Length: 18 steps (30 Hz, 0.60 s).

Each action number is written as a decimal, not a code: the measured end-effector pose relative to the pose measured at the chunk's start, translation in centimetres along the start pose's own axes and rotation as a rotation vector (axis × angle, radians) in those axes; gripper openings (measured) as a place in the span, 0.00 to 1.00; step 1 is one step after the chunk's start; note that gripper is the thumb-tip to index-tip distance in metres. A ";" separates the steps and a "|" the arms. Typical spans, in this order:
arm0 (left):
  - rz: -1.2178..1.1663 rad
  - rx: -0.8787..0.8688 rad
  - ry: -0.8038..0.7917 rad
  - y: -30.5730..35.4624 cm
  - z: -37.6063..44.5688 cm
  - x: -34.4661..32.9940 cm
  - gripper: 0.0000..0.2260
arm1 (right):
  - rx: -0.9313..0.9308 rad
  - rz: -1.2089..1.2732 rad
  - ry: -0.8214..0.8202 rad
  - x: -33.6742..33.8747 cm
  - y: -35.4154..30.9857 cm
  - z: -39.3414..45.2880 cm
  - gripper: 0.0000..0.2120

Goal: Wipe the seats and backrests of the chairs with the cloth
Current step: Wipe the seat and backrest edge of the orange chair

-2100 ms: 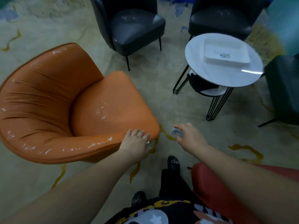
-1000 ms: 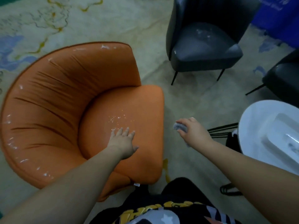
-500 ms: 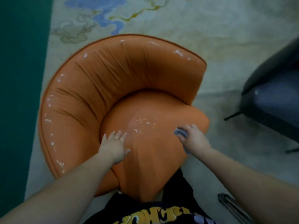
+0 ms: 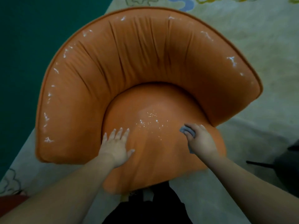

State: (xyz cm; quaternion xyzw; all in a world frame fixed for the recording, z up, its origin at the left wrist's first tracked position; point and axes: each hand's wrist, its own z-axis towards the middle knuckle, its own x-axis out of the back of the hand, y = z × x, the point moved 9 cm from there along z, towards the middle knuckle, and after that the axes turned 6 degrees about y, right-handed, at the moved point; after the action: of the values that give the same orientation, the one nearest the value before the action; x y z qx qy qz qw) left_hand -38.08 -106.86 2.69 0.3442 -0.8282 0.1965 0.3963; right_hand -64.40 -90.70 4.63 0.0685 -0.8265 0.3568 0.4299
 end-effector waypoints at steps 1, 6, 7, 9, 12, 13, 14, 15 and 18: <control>-0.015 0.013 0.023 -0.2 0.6 -0.3 0.39 | -0.013 0.031 0.005 -1.0 0.3 0.6 0.17; -0.068 0.029 0.096 -0.6 4.7 -4.0 0.45 | 0.007 0.096 0.002 -6.8 0.4 4.1 0.18; -0.076 0.025 0.106 -0.6 5.6 -5.0 0.45 | 0.016 0.101 0.009 -7.8 0.4 4.9 0.17; -0.094 0.032 0.126 -0.8 7.8 -7.1 0.47 | 0.038 0.109 0.013 -9.8 0.4 6.4 0.18; -0.146 0.070 0.167 -1.8 10.9 -9.8 0.50 | 0.094 0.134 0.024 -12.4 -0.2 8.5 0.19; -0.161 0.080 0.183 -2.2 11.9 -10.6 0.50 | 0.103 0.167 0.034 -13.0 -0.6 9.1 0.20; -0.164 0.085 0.191 -2.6 12.9 -11.5 0.50 | 0.120 0.198 0.048 -13.7 -1.0 9.7 0.21; -0.187 0.080 0.205 -2.9 13.8 -12.2 0.50 | 0.132 0.227 0.051 -14.5 -1.4 10.3 0.24; -0.161 0.088 0.190 -3.4 16.3 -14.9 0.50 | 0.215 0.269 0.042 -17.4 -3.3 11.9 0.26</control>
State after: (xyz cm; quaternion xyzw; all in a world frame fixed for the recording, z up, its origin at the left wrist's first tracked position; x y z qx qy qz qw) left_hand -37.43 -112.75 -18.88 0.4065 -0.7472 0.2320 0.4719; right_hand -60.12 -104.21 -11.29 -0.0048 -0.7761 0.4989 0.3857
